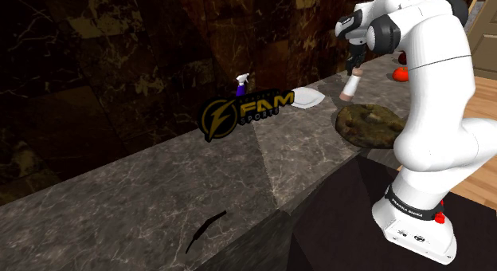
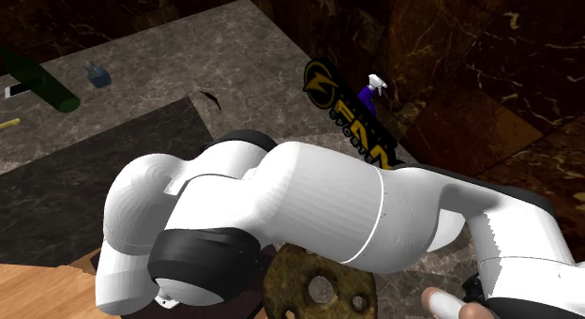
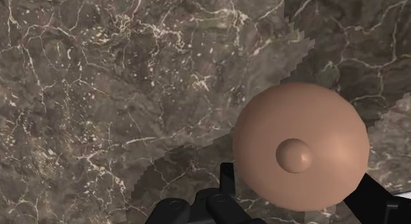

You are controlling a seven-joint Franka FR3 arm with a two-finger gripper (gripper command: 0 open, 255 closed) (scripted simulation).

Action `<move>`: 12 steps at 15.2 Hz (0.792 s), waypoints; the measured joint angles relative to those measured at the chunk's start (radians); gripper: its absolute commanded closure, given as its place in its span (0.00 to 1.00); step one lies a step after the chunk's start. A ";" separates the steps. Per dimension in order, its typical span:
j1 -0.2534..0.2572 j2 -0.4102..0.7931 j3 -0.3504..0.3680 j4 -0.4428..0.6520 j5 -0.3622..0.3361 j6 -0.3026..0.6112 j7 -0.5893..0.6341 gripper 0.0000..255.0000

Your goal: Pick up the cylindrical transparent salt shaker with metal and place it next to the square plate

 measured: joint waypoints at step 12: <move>0.006 -0.035 -0.008 0.069 -0.014 -0.100 0.008 0.00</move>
